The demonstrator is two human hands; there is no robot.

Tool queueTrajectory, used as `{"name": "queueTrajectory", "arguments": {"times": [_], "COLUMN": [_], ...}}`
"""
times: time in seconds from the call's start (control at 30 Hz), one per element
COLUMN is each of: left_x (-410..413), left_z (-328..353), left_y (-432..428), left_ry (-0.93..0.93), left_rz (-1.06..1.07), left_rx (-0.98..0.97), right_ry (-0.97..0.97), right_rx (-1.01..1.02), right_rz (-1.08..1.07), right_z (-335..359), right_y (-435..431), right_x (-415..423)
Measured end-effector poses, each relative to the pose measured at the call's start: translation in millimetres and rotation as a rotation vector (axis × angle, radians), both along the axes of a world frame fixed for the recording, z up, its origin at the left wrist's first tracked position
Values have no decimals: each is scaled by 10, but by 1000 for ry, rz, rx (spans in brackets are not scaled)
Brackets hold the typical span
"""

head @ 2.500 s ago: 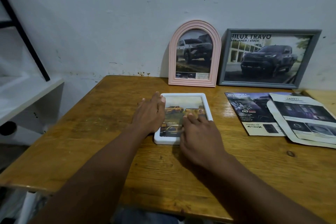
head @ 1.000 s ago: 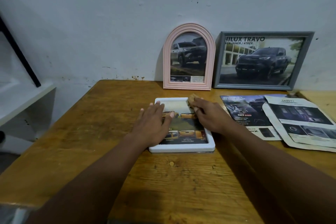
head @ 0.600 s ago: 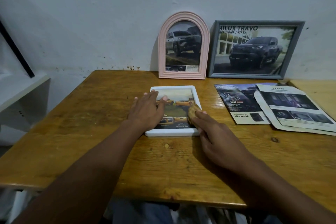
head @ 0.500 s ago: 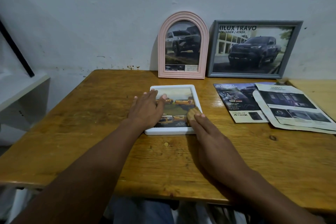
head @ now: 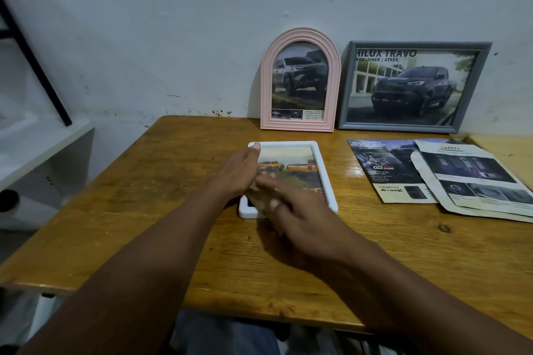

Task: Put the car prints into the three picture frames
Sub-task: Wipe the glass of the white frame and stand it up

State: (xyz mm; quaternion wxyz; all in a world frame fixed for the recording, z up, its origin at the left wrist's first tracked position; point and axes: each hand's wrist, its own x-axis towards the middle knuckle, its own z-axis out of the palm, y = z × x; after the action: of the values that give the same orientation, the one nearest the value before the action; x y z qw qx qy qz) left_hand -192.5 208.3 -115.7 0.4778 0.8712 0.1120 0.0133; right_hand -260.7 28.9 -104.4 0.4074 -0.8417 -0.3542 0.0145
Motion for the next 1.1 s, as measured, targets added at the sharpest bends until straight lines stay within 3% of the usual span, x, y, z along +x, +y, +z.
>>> {"name": "queueTrajectory", "arguments": {"times": [0.07, 0.13, 0.3, 0.4, 0.47, 0.73, 0.97, 1.1], "left_x": [-16, -49, -499, -759, -824, -872, -203, 296], "left_z": [22, 35, 84, -67, -176, -197, -89, -103], "left_y": [1, -16, -221, -224, -132, -36, -85, -83], "left_ry": [67, 79, -237, -258, -258, -257, 53, 107], "left_rz": [-8, -54, -216, -406, -433, -345, -186, -147], "left_rx": [-61, -50, 461, 772, 839, 759, 597, 554], "right_ry": [31, 18, 67, 5, -25, -42, -56, -69], "right_rx": [123, 71, -185, -324, -387, -453, -444, -423], "right_rz": [-190, -366, -463, -455, -440, -385, -381, -382], "right_z": [31, -28, -242, -333, -348, -361, -386, -409], "right_y": [-118, -231, -275, -220, -219, -217, -216, -230], "right_x": [185, 449, 869, 903, 891, 905, 894, 883]}}
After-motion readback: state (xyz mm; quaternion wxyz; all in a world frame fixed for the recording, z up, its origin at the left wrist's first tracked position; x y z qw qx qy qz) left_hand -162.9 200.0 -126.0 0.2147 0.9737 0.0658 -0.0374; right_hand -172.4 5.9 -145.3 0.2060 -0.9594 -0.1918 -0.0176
